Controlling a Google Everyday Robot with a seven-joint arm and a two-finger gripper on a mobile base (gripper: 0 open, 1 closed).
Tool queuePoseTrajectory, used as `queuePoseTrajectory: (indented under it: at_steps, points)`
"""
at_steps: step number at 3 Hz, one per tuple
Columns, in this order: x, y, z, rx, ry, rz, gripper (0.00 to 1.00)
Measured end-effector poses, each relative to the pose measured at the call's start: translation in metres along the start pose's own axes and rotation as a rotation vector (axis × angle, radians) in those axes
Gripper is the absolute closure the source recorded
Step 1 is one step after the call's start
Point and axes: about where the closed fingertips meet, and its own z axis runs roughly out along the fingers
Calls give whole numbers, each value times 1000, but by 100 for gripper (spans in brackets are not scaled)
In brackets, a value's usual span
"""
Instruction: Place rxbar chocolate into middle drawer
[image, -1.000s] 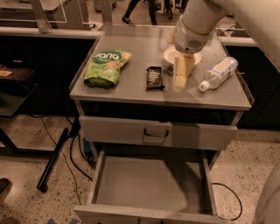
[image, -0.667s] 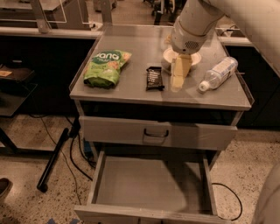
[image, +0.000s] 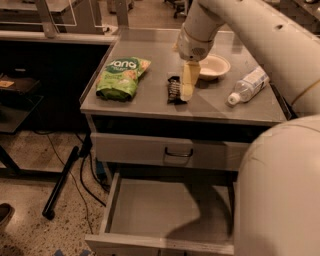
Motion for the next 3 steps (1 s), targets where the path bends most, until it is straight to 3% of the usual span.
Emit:
queuePoseTrajectory:
  at_steps: [1,3]
  points:
    - [-1,-4,2,4,-3,-1,0]
    - [16,17,24,-42,-34,100,0]
